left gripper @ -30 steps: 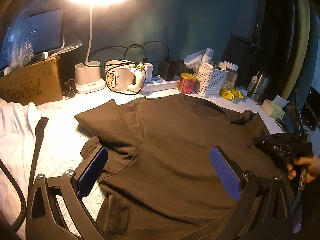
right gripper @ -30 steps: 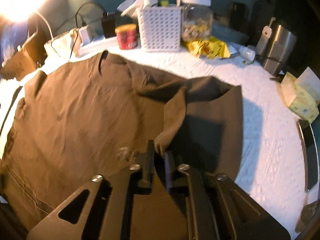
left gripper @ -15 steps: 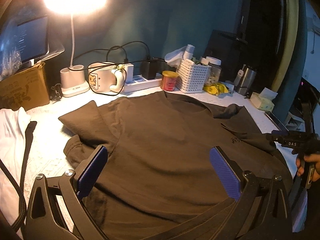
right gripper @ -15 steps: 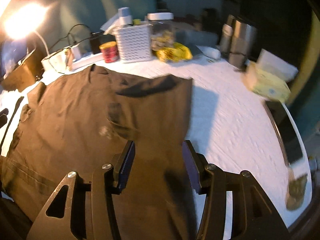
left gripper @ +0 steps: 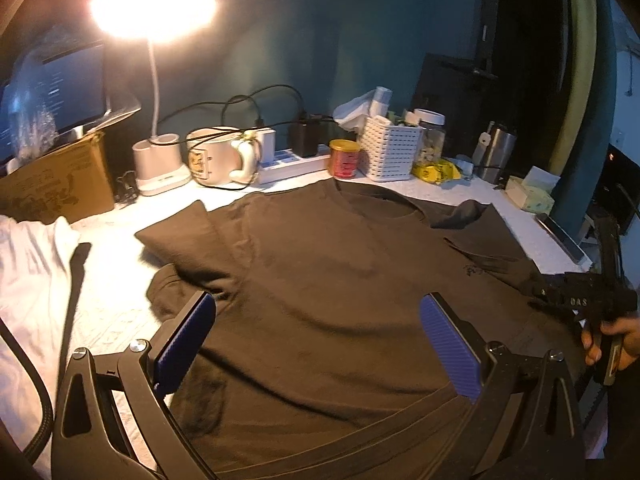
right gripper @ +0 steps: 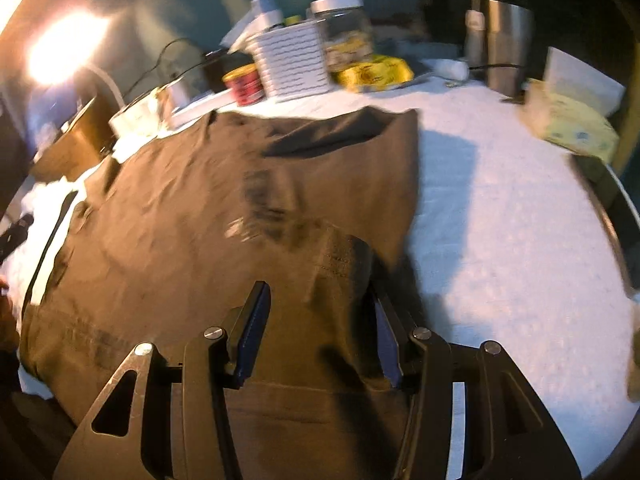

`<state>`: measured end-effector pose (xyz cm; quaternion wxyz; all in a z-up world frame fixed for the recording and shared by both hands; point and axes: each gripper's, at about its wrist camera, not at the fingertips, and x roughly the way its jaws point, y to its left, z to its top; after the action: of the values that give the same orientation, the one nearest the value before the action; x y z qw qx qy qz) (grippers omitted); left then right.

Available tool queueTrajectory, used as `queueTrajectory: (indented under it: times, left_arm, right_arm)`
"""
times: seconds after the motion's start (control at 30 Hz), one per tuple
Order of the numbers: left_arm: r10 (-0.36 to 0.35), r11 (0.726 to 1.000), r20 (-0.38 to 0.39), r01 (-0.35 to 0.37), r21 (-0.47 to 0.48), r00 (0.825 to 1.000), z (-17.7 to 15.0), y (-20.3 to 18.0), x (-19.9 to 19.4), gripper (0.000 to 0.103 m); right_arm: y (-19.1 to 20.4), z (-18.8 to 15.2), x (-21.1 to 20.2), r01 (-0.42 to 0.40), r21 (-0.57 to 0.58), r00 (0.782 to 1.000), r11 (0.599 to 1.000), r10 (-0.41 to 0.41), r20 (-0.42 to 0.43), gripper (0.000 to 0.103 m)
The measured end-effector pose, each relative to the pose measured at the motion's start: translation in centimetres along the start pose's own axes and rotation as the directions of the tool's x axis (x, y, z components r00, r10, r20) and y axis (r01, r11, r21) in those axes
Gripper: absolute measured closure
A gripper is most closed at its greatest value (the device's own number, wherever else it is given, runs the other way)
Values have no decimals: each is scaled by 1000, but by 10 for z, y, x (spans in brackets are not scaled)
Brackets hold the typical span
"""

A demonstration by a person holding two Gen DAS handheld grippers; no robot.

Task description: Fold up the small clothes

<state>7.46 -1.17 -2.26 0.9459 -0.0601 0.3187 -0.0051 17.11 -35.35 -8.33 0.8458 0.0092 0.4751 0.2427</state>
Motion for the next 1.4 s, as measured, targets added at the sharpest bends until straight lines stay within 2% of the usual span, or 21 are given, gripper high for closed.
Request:
queueTrajectory:
  times: [0.27, 0.4, 0.67, 0.7, 0.8, 0.9, 1.07, 1.1, 1.13, 1.17, 1.2, 1.27, 1.33, 1.4]
  left_arm:
    - [66, 997, -19, -67, -31, 998, -5, 42, -4, 2]
    - [98, 994, -33, -100, -46, 995, -5, 69, -1, 2]
    - [43, 998, -68, -46, -53, 997, 10, 114, 34, 3]
    - [36, 998, -72, -40, -51, 997, 13, 117, 38, 6]
    - [33, 999, -82, -36, -32, 996, 24, 127, 57, 15]
    - [22, 999, -95, -26, -47, 995, 37, 142, 75, 15]
    - [-13, 996, -175, -2, -86, 984, 39, 158, 108, 15]
    - [-36, 995, -196, 16, -99, 980, 37, 160, 116, 19]
    - [-57, 993, -219, 32, -117, 974, 35, 161, 122, 30]
    - [-68, 991, -243, 37, -128, 968, 33, 162, 127, 34]
    - [-53, 993, -226, 28, -114, 973, 32, 159, 125, 36]
    - [-73, 993, -239, 48, -112, 968, 32, 156, 126, 52]
    - [-56, 994, -234, 31, -109, 971, 31, 153, 124, 77]
    - [-48, 994, -236, 22, -109, 970, 33, 153, 124, 95]
  right_arm:
    - [30, -15, -2, -36, -55, 998, 998, 34, -44, 51]
    - [44, -20, -3, -21, -95, 998, 995, 15, -68, 51]
    - [90, -2, -6, -30, -144, 999, 989, 26, -31, 51]
    - [94, 2, -6, -30, -146, 999, 989, 26, -24, 51]
    - [97, 11, -3, -12, -137, 1000, 990, 10, -14, 51]
    - [95, 15, -1, 9, -117, 1000, 993, -10, -9, 51]
    - [84, 20, 2, 41, -79, 999, 996, -41, -5, 51]
    - [83, 20, 3, 45, -73, 999, 996, -45, -5, 51]
    - [81, 20, 4, 48, -69, 999, 996, -49, -6, 51]
    - [80, 20, 4, 51, -65, 999, 997, -51, -7, 51]
    - [79, 21, 5, 52, -62, 999, 997, -53, -8, 51]
    - [78, 22, 6, 53, -59, 999, 997, -54, -6, 51]
    - [76, 24, 7, 50, -57, 999, 997, -50, -3, 51]
    - [74, 25, 7, 45, -55, 999, 997, -45, 0, 51]
